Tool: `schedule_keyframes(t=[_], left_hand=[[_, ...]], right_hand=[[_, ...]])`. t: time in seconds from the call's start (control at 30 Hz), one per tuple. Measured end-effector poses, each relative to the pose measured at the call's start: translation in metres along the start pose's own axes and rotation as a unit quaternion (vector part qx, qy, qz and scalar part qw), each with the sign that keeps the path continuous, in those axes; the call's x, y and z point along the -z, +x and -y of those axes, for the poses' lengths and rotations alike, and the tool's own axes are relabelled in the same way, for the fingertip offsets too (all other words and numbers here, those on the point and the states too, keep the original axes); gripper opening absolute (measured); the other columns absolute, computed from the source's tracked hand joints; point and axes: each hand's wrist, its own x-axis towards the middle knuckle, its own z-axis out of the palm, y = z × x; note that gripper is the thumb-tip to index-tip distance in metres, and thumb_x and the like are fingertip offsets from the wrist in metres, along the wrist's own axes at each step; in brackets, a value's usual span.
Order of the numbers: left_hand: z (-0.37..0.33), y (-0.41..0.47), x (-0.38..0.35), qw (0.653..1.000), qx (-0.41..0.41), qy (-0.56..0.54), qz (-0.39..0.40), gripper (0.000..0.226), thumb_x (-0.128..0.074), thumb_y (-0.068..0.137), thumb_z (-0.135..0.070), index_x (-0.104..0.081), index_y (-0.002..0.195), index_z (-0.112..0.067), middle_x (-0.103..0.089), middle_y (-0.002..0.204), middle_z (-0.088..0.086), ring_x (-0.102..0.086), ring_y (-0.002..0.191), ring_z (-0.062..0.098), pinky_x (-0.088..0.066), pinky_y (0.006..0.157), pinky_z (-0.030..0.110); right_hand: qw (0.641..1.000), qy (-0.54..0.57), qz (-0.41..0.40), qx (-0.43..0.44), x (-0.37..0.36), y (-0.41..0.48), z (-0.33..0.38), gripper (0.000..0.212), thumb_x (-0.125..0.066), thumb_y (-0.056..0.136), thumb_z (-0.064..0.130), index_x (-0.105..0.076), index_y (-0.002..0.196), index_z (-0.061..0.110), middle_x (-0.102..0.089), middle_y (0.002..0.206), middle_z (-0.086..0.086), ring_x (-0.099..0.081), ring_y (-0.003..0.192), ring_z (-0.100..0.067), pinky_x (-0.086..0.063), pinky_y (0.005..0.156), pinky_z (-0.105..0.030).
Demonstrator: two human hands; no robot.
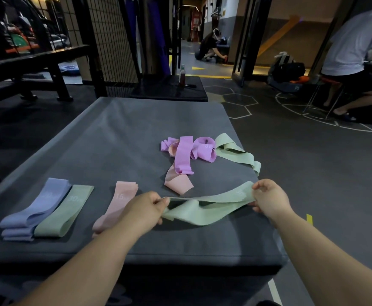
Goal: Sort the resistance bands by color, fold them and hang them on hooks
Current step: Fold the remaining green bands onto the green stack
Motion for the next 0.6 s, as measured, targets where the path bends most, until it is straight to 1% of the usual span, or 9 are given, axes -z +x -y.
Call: schedule_keyframes(t=[0.03,0.1,0.17,0.27,0.37,0.43,0.5,0.53,0.6], left_hand=[[0.0005,-0.0005,-0.0008,1.000,0.001,0.008,0.015,0.028,-0.051,0.096,-0.042,-0.057,0.082,-0.019,-0.067,0.060,-0.007,-0.057,0.056,0.010,-0.043,0.056,0.026],[0.0011,-0.0020,-0.0018,0.999,0.003,0.016,0.044,0.021,-0.053,0.095,-0.039,-0.056,0.090,-0.019,-0.069,0.065,-0.009,-0.054,0.051,0.009,-0.041,0.049,0.022],[0.0026,-0.0026,-0.0033,0.998,0.016,0.004,0.068,0.018,-0.055,0.093,-0.036,-0.053,0.093,-0.018,-0.071,0.069,-0.005,-0.053,0.046,0.012,-0.039,0.046,0.020],[0.0049,-0.0026,-0.0042,0.996,0.030,-0.010,0.080,0.013,-0.057,0.088,-0.027,-0.049,0.092,-0.018,-0.070,0.072,0.005,-0.055,0.050,0.018,-0.045,0.049,0.024],[0.0084,-0.0025,-0.0029,0.996,0.024,-0.022,0.079,0.012,-0.057,0.087,-0.020,-0.046,0.093,-0.020,-0.067,0.069,0.006,-0.054,0.049,0.018,-0.048,0.053,0.027],[0.0101,-0.0018,-0.0018,0.996,0.021,-0.042,0.072,0.011,-0.056,0.086,-0.017,-0.047,0.090,-0.021,-0.066,0.069,0.006,-0.056,0.050,0.018,-0.050,0.056,0.030],[0.0099,-0.0025,-0.0005,0.994,0.020,-0.085,0.071,0.013,-0.055,0.085,-0.012,-0.048,0.090,-0.022,-0.065,0.072,0.007,-0.059,0.056,0.020,-0.053,0.060,0.032],[0.0092,-0.0030,0.0002,0.991,0.019,-0.112,0.072,0.015,-0.055,0.086,-0.009,-0.049,0.092,-0.021,-0.064,0.075,0.007,-0.060,0.059,0.020,-0.053,0.061,0.033],[0.0056,-0.0050,0.0021,0.984,0.022,-0.161,0.076,0.018,-0.052,0.087,-0.005,-0.051,0.095,-0.021,-0.061,0.078,0.008,-0.060,0.061,0.021,-0.051,0.060,0.032]], right_hand=[[1.000,-0.009,-0.002,0.003,0.0007,0.0003,-0.0008,0.019,-0.044,0.093,0.009,-0.055,0.085,0.022,-0.059,0.086,0.000,-0.056,0.055,-0.020,-0.047,0.051,-0.028],[1.000,-0.027,-0.006,0.010,0.0026,0.0015,-0.0028,0.018,-0.046,0.094,0.012,-0.056,0.085,0.023,-0.056,0.089,0.006,-0.053,0.055,-0.021,-0.050,0.056,-0.029],[0.999,-0.046,-0.007,0.017,0.0046,0.0026,-0.0039,0.018,-0.047,0.094,0.012,-0.057,0.084,0.024,-0.055,0.088,0.010,-0.052,0.055,-0.022,-0.051,0.063,-0.032],[0.998,-0.067,-0.009,0.018,0.0064,0.0032,-0.0047,0.016,-0.048,0.093,0.012,-0.057,0.086,0.023,-0.056,0.080,0.007,-0.050,0.055,-0.023,-0.051,0.067,-0.035],[0.996,-0.087,-0.007,0.014,0.0070,0.0019,-0.0040,0.016,-0.047,0.092,0.012,-0.057,0.087,0.023,-0.056,0.079,0.005,-0.053,0.057,-0.024,-0.055,0.071,-0.039],[0.995,-0.095,-0.002,0.018,0.0078,0.0007,-0.0036,0.018,-0.046,0.092,0.011,-0.057,0.088,0.024,-0.056,0.082,0.009,-0.056,0.061,-0.025,-0.056,0.075,-0.042],[0.995,-0.097,-0.001,0.020,0.0090,0.0006,-0.0041,0.020,-0.044,0.091,0.010,-0.058,0.091,0.025,-0.055,0.084,0.015,-0.056,0.061,-0.025,-0.056,0.075,-0.041],[0.995,-0.097,-0.002,0.019,0.0096,0.0013,-0.0047,0.022,-0.043,0.091,0.009,-0.059,0.092,0.025,-0.055,0.085,0.014,-0.055,0.060,-0.025,-0.056,0.074,-0.040],[0.995,-0.102,-0.004,0.012,0.0101,0.0026,-0.0058,0.026,-0.041,0.090,0.008,-0.060,0.090,0.025,-0.056,0.082,0.008,-0.055,0.058,-0.024,-0.054,0.072,-0.036]])
